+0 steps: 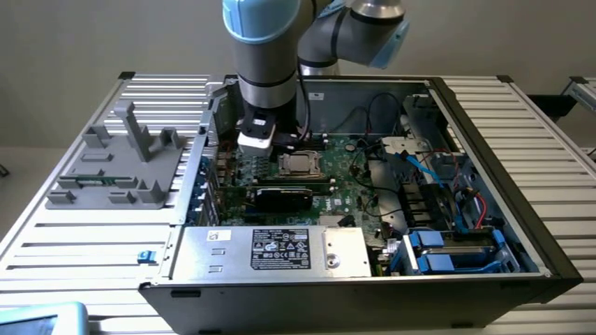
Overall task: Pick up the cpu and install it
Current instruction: 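Install the second cpu locking lever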
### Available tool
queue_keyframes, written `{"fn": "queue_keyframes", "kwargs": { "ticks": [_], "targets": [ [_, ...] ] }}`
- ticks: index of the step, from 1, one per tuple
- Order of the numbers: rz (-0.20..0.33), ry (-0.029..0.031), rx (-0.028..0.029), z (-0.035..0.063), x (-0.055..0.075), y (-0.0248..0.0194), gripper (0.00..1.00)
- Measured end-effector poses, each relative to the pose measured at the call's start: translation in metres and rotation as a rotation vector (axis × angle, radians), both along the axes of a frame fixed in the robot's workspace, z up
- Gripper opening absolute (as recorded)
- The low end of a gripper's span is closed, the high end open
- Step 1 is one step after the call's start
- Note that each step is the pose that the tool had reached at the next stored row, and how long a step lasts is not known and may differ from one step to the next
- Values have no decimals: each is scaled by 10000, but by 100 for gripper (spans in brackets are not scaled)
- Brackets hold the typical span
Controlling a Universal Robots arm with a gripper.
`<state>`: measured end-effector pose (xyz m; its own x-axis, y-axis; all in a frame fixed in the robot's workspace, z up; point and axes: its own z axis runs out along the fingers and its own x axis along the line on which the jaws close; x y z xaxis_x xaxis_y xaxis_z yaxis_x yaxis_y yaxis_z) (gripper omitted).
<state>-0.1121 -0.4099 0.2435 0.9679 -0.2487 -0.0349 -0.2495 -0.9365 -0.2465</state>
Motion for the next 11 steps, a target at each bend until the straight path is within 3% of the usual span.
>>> {"fn": "queue_keyframes", "kwargs": {
  "ticks": [4, 6, 7, 9, 11],
  "targets": [
    [-1, 1, -14, 154, 85, 2, 11],
    [-2, -1, -114, 201, 109, 17, 11],
    [-2, -1, -219, 217, 113, 28, 11],
    [-1, 0, -492, 239, 114, 62, 11],
    [-1, 1, -811, 255, 114, 97, 11]
  ]
}}
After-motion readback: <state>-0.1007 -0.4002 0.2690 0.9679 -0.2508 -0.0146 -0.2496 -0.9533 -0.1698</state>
